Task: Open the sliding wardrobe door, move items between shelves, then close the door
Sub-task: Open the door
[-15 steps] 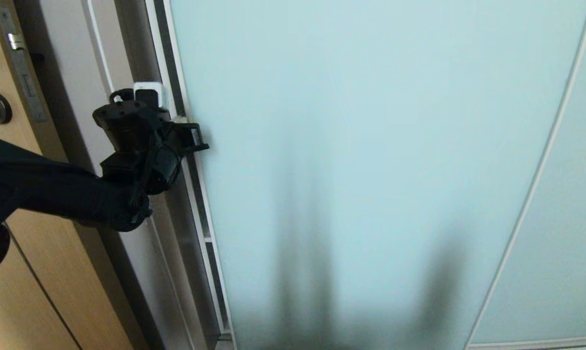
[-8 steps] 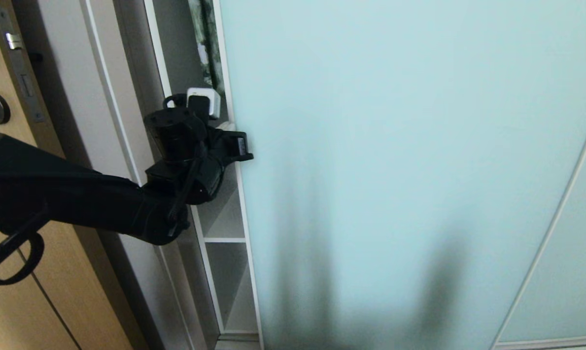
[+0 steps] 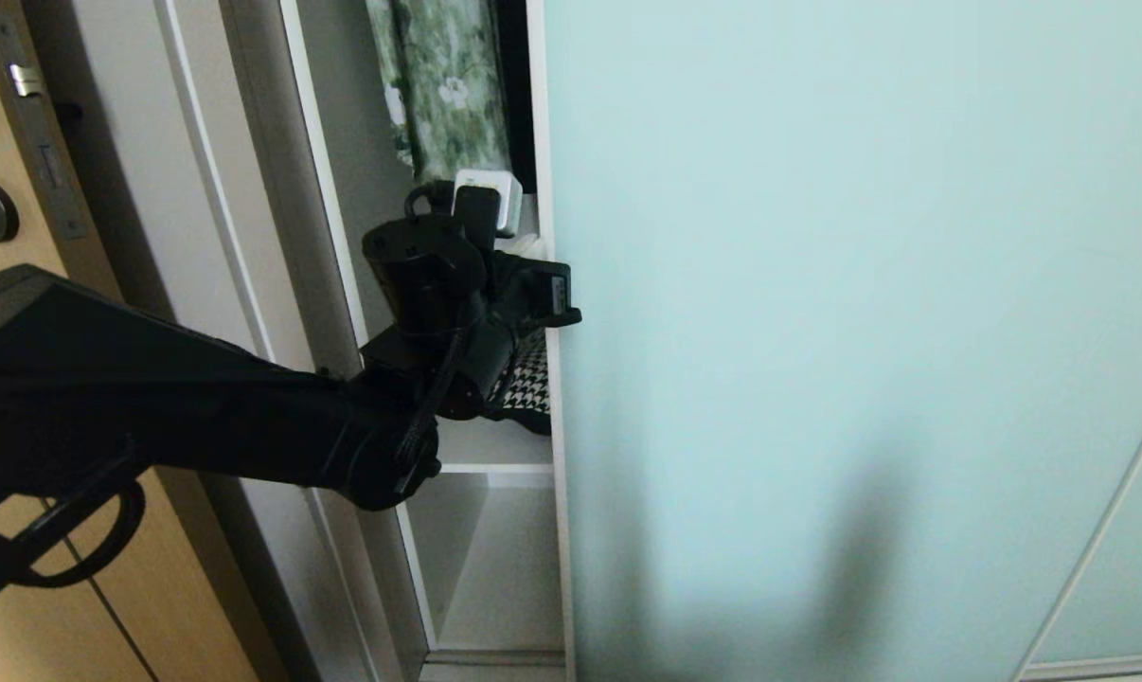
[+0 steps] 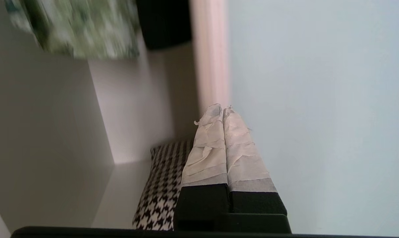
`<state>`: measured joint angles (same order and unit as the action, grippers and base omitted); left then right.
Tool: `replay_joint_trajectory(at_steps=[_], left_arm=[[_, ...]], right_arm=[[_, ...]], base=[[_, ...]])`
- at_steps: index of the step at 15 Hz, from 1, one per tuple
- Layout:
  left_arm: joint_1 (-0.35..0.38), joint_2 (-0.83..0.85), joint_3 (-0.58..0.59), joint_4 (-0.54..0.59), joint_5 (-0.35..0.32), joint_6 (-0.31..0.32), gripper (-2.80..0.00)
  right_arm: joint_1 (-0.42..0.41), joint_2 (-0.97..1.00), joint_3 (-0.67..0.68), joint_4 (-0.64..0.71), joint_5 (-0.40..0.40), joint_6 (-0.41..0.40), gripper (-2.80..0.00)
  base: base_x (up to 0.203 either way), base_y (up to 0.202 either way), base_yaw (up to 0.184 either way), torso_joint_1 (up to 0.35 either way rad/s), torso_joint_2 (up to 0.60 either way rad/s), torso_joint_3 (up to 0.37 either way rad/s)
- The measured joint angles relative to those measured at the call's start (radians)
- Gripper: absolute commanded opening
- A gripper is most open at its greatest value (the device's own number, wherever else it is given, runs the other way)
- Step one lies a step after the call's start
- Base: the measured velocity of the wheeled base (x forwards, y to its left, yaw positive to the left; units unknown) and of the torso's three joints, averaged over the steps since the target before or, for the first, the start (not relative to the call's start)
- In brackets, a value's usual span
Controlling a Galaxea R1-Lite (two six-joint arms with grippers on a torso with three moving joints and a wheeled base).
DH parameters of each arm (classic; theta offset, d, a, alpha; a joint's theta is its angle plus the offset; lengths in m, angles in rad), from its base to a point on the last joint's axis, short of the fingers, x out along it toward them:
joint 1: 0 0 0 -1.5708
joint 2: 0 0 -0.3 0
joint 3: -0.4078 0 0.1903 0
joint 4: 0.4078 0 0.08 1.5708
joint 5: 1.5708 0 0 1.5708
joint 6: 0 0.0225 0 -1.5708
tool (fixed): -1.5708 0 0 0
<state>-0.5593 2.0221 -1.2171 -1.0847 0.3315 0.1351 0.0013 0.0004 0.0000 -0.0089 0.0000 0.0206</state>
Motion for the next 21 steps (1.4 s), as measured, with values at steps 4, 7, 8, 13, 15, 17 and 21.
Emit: replay_joint_trajectory(at_steps=[4, 7, 8, 13, 15, 17, 21], left_arm=[[-0.005, -0.132, 0.099, -0.006, 0.000, 0.001, -2.80], [0.045, -0.241, 0.217, -0.008, 0.003, -0.022, -2.80], [0.083, -0.275, 0.243, -0.002, 0.008, -0.027, -2.80], [0.282, -0.503, 0.353, 0.118, 0.024, -0.024, -2.80], [0.354, -0.618, 0.448, 0.137, 0.037, -0.027, -2.80], [0.424, -0.753, 0.592, 0.140, 0.064, -0.046, -2.80], [0.515, -1.044, 0.870, 0.165, 0.080, -0.103, -2.80]], right_arm=[[0.000, 0.000, 0.000, 0.000, 0.000, 0.000, -2.80], [0.000, 0.000, 0.000, 0.000, 0.000, 0.000, -2.80], [0.000, 0.000, 0.000, 0.000, 0.000, 0.000, -2.80], [0.000, 0.000, 0.000, 0.000, 0.000, 0.000, -2.80], [0.000, 0.000, 0.000, 0.000, 0.000, 0.000, -2.80], [0.000, 0.000, 0.000, 0.000, 0.000, 0.000, -2.80], [0.000, 0.000, 0.000, 0.000, 0.000, 0.000, -2.80]], base=[[0.000, 0.000, 0.000, 0.000, 0.00, 0.000], [0.000, 0.000, 0.000, 0.000, 0.00, 0.000], [0.000, 0.000, 0.000, 0.000, 0.00, 0.000], [0.000, 0.000, 0.000, 0.000, 0.00, 0.000], [0.000, 0.000, 0.000, 0.000, 0.00, 0.000], [0.000, 0.000, 0.000, 0.000, 0.00, 0.000], [0.000, 0.000, 0.000, 0.000, 0.00, 0.000]])
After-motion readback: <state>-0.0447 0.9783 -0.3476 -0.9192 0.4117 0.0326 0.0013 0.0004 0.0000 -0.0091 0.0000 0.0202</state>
